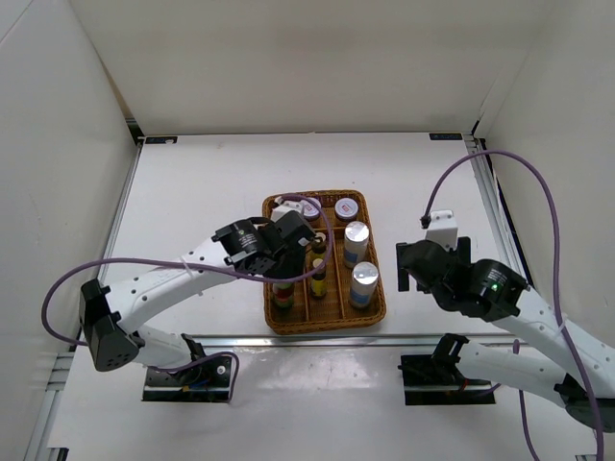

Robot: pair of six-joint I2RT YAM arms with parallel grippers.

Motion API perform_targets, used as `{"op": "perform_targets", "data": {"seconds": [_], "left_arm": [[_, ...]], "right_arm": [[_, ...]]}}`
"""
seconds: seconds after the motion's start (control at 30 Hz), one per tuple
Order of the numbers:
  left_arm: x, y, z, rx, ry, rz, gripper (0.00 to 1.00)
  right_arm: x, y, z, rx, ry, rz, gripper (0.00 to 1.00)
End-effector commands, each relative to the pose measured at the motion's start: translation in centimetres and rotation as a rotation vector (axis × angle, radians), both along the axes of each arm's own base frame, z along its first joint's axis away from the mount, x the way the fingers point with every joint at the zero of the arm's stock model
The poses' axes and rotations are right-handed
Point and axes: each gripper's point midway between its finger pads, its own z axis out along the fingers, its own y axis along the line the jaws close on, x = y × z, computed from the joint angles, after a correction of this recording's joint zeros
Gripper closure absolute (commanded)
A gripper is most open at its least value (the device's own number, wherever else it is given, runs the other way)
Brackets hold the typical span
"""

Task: Organize the condiment bottles

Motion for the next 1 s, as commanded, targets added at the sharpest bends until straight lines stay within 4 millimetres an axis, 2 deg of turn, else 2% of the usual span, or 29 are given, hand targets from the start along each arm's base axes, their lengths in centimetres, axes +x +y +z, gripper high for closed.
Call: {"op": "perform_targets", "data": {"seconds": [0.0, 0.03, 0.07, 0.13, 0.2, 0.23, 0.27, 0.33, 0.37, 0.4, 0.47, 0.5, 0.53, 0.57, 0.7, 0.73, 0.77, 0.8, 0.87, 0.9, 0.97], "left_arm": [[0.5, -0.9, 2.0, -0.117, -0.069, 0.025, 0.24], [0.7, -0.7, 2.0, -0.106, -0.079, 0.021, 0.09], [0.8, -0.8, 2.8, -0.12, -0.096, 0.009, 0.0], [0.8, -0.5, 4.5, -0.15, -0.129, 0.006, 0.0], [0.9, -0.5, 6.7, -0.19, -0.169, -0.014, 0.0], [0.9, -0.3, 7.9, -0.211, -0.193, -0.027, 0.0], [1.0, -0.3, 9.6, -0.226, -0.232, -0.06, 0.0], [1.5, 0.6, 13.3, -0.247, -0.335, -0.087, 0.0], [1.7, 1.0, 14.5, -0.251, -0.372, -0.086, 0.0], [1.9, 1.7, 16.5, -0.264, -0.425, -0.086, 0.0], [2.6, 4.1, 19.1, -0.255, -0.528, -0.015, 0.0], [2.8, 5.1, 20.0, -0.249, -0.567, 0.016, 0.0], [3.4, 7.0, 21.2, -0.215, -0.63, 0.084, 0.0], [3.4, 8.7, 22.1, -0.218, -0.668, 0.134, 0.0], [3.5, 13.5, 22.6, -0.102, -0.767, 0.25, 0.0], [3.5, 14.2, 21.9, -0.055, -0.772, 0.25, 0.0], [3.3, 15.0, 21.9, -0.042, -0.783, 0.271, 0.0], [3.0, 16.7, 22.2, -0.02, -0.814, 0.317, 0.0], [2.8, 18.1, 21.5, 0.037, -0.837, 0.352, 0.0], [2.4, 19.7, 22.1, 0.038, -0.875, 0.41, 0.0], [2.2, 20.8, 20.9, 0.084, -0.894, 0.443, 0.0]], "right_arm": [[1.3, -0.7, 4.0, -0.023, -0.1, -0.027, 0.0], [1.6, -1.0, 4.9, -0.03, -0.121, -0.042, 0.0], [2.5, -1.1, 7.2, -0.036, -0.178, -0.067, 0.0], [3.3, -1.4, 9.5, -0.082, -0.234, -0.073, 0.0], [4.3, -0.7, 11.5, -0.134, -0.249, -0.051, 0.0], [4.5, 0.0, 13.7, -0.106, -0.268, -0.021, 0.0], [5.6, 1.4, 14.8, -0.199, -0.259, 0.052, 0.0], [6.1, 2.9, 15.5, -0.214, -0.241, 0.118, 0.0], [6.5, 4.2, 16.4, -0.208, -0.228, 0.159, 0.0], [6.3, 5.8, 16.4, -0.192, -0.196, 0.247, 0.0], [6.4, 8.3, 16.4, -0.171, -0.157, 0.357, 0.0], [6.2, 9.2, 17.3, -0.136, -0.163, 0.406, 0.0], [5.9, 10.8, 17.0, -0.126, -0.132, 0.487, 0.0], [5.9, 11.4, 17.2, -0.117, -0.131, 0.514, 0.0], [6.3, 12.2, 17.9, -0.134, -0.154, 0.569, 0.0], [6.5, 12.3, 17.7, -0.154, -0.151, 0.57, 0.0], [6.7, 12.1, 17.8, -0.164, -0.157, 0.557, 0.0], [7.0, 11.9, 18.1, -0.175, -0.173, 0.547, 0.0], [7.6, 11.5, 18.0, -0.201, -0.184, 0.523, 0.0], [7.7, 11.3, 18.6, -0.192, -0.205, 0.511, 0.0], [8.0, 10.8, 18.7, -0.203, -0.21, 0.485, 0.0]]}}
